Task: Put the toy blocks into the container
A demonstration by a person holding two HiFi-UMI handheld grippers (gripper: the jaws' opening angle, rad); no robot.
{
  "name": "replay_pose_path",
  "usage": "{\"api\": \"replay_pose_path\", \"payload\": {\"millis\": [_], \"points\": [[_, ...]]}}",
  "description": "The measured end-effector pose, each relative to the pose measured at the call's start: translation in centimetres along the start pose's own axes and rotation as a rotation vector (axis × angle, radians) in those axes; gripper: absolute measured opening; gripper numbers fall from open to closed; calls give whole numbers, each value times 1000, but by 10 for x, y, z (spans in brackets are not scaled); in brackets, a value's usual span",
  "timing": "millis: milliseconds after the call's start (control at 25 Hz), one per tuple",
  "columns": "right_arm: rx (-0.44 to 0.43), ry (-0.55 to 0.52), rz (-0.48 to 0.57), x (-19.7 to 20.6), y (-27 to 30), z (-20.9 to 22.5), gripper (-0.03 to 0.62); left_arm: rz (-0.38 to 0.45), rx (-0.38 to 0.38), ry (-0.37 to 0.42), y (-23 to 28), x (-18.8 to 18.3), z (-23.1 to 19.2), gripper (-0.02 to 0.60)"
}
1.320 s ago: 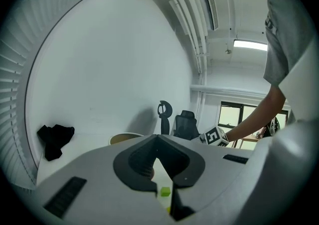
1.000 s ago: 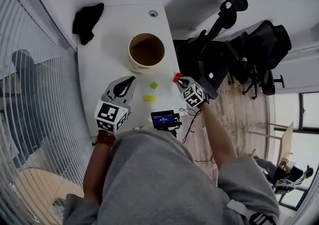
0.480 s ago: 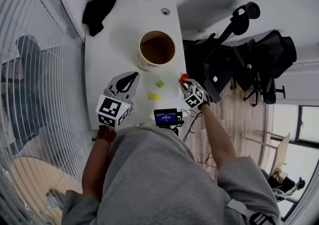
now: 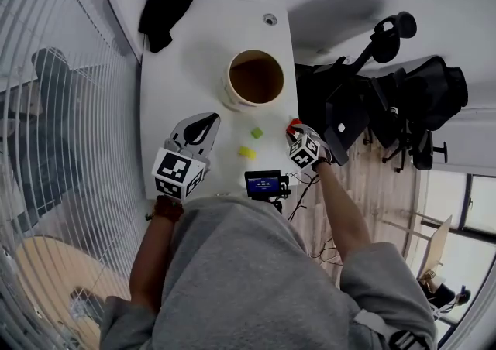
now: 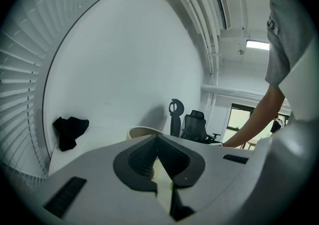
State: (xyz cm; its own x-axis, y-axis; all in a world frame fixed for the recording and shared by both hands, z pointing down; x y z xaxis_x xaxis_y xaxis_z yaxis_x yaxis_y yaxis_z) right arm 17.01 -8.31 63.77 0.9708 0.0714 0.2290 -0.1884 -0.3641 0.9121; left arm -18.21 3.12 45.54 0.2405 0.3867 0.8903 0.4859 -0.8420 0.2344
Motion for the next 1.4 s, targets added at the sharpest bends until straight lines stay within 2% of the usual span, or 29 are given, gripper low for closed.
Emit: {"api": "replay_pose_path", "payload": {"millis": [360, 520, 720, 1400], "points": [[-66, 36, -60, 4, 11, 4, 101, -4, -4, -6, 0, -3, 1, 8], [-55, 55, -77, 4, 13, 2, 69, -7, 0, -8, 0, -2, 1, 9], [-49, 49, -85, 1, 14, 1, 67, -8, 1, -14, 1, -2, -1, 8], [-13, 16, -16, -10, 0, -3, 66, -22, 9, -18, 3, 2, -1, 8]]}}
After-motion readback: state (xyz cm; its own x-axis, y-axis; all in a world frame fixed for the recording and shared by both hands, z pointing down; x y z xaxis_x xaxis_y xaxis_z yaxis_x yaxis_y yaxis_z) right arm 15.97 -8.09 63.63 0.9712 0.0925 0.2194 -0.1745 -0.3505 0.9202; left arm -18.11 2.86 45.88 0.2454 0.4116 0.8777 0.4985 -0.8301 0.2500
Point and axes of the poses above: the fingertips, and each gripper's own axes: y forward along the fingers, z to its right, x out of its underside, the point moved 10 cm from there along -y, backward along the fingers, and after that the axes turned 8 degrees about -y, right-handed, at the moved point
